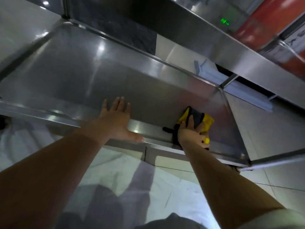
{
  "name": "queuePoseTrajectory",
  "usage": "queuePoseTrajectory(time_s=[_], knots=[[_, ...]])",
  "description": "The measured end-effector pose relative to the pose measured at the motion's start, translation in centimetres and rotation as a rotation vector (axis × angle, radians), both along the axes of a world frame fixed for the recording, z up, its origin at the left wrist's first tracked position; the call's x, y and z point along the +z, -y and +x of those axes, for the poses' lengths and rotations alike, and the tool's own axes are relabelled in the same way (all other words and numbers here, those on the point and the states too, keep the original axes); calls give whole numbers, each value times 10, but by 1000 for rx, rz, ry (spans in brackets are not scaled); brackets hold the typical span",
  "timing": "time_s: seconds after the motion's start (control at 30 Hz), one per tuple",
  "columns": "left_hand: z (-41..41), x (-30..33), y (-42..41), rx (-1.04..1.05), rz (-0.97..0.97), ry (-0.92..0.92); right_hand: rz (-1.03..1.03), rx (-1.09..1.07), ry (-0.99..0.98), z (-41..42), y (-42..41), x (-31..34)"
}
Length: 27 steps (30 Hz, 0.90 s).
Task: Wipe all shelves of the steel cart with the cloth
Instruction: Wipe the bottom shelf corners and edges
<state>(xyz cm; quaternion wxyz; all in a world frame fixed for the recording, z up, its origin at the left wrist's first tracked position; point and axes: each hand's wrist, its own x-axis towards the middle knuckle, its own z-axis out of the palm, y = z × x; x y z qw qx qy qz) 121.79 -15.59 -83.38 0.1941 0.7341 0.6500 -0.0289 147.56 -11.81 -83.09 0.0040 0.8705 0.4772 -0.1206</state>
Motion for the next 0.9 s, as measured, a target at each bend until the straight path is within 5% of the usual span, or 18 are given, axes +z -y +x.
queuePoseTrajectory(time_s=[0.07, 0.23, 0.33, 0.47, 0.67, 0.8, 0.9], knots=[[31, -7, 1, -65, 36, -23, -8, 116, 0, -19, 3, -1], [46, -19, 5, -14, 139, -50, 78, 788, -46, 1, 11, -4], [43, -11, 2, -23, 104, -80, 102, 969, -68, 40, 9, 1], [54, -11, 3, 30, 80, -138, 122, 828, -38, 117, 4, 1], [90, -18, -4, 239, 131, -77, 132, 196, 147, 216, 13, -3], [115, -24, -7, 208, 250, -97, 125, 103, 113, 197, 7, -7], [147, -24, -25, 102, 238, -102, 131, 229, 92, 172, 7, -10]])
